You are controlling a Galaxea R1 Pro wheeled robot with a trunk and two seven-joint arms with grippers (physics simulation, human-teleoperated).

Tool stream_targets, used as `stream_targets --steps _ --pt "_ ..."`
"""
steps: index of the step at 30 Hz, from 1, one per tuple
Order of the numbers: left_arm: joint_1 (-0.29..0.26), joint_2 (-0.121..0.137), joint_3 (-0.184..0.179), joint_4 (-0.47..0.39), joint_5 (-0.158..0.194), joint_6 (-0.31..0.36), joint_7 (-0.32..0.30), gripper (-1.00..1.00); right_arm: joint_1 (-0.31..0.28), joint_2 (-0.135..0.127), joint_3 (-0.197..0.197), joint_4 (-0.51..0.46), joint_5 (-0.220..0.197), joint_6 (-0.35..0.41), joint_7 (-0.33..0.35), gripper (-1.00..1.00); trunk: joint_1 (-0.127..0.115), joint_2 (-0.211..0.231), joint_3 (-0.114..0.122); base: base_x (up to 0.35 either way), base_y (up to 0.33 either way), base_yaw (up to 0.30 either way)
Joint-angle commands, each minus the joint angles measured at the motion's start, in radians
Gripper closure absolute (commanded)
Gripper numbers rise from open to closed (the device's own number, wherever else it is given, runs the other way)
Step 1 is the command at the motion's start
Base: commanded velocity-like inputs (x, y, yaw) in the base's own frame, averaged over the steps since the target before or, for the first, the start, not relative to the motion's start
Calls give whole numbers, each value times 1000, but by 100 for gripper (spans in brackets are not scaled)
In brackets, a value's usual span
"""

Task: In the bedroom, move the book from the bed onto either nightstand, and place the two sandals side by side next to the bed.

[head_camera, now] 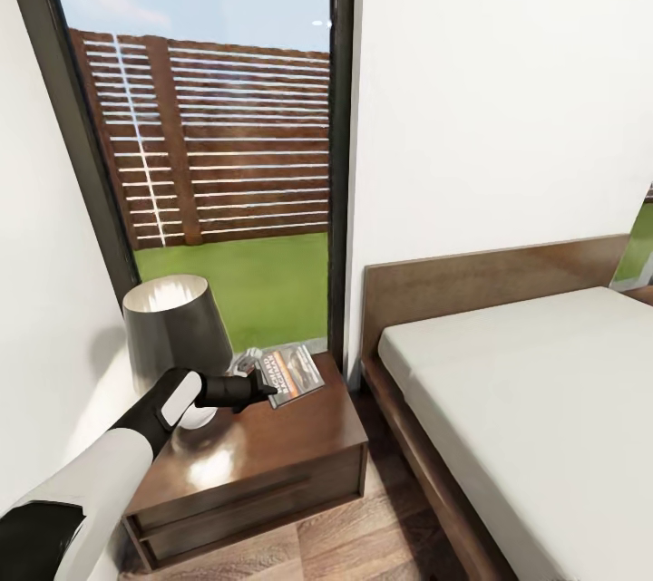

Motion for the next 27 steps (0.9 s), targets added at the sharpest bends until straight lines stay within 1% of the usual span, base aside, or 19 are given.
stream_targets --steps 1,11,21,27 --pt "-1 1 -4 0 -1 0 -5 100 -1 -1 8 1 -10 -6 2 -100 0 -1 -1 0 0 0" --pt "-1 2 -4 0 -2 0 2 100 -1 -1 7 1 -11 -6 2 -100 0 -1 -1 0 0 0" --pt "-1 17 -4 0 0 1 2 100 -1 -1 7 1 -11 -6 2 -100 0 -1 -1 2 0 0" --pt "-1 23 -4 0 0 1 -1 100 -1 -1 8 1 -10 -6 3 -100 0 -1 -1 70 0 0"
